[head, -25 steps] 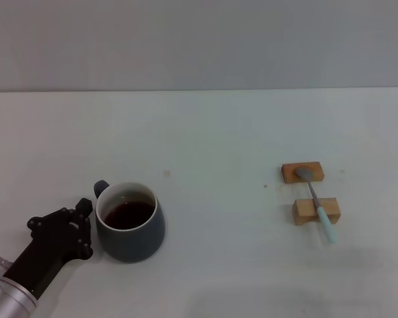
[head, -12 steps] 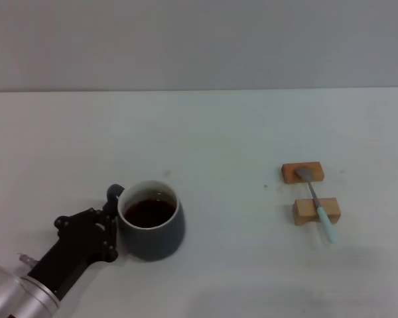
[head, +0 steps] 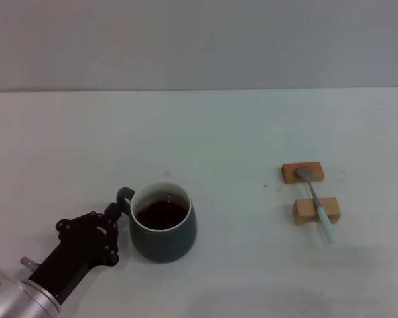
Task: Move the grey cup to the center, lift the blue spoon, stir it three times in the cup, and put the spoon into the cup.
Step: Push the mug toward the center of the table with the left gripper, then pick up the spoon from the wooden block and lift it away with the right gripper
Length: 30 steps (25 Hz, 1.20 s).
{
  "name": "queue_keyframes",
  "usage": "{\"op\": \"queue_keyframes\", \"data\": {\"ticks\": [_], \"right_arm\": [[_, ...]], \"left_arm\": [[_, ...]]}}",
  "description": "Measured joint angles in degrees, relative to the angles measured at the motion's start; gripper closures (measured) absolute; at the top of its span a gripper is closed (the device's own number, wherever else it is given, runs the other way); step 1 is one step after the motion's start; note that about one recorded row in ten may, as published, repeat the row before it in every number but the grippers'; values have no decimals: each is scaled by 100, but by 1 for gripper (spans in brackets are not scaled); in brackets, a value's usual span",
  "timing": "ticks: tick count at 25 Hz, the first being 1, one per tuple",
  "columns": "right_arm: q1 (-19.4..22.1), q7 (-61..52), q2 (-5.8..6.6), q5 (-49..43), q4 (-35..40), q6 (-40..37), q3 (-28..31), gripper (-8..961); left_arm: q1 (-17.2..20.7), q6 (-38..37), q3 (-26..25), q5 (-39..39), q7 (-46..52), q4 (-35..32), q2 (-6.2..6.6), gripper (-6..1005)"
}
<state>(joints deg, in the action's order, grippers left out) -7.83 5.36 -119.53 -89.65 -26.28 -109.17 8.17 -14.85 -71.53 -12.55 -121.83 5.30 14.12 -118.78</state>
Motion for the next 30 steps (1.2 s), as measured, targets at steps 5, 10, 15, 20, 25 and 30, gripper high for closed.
{"op": "queue_keyframes", "data": {"ticks": [5, 10, 15, 20, 25, 30], "right_arm": [[-23, 0, 0, 0, 0, 0, -5, 186], [-45, 0, 0, 0, 0, 0, -39, 186], [-52, 0, 0, 0, 0, 0, -43, 187], [-53, 0, 0, 0, 0, 2, -44, 187], [-53, 1, 0, 0, 0, 63, -101, 187], [-75, 3, -4, 0, -12, 127, -225, 187]], "left_arm": [[-23, 0, -9, -15, -4, 24, -7, 986], [-39, 11, 26, -33, -21, 163, -13, 986], [-47, 28, 109, -35, -33, 225, -21, 985], [87, 13, -103, 0, -40, 175, 10, 984], [617, -302, -1110, 3, 108, 91, 61, 983], [1147, -962, -1777, 77, 239, 27, 58, 982]]}}
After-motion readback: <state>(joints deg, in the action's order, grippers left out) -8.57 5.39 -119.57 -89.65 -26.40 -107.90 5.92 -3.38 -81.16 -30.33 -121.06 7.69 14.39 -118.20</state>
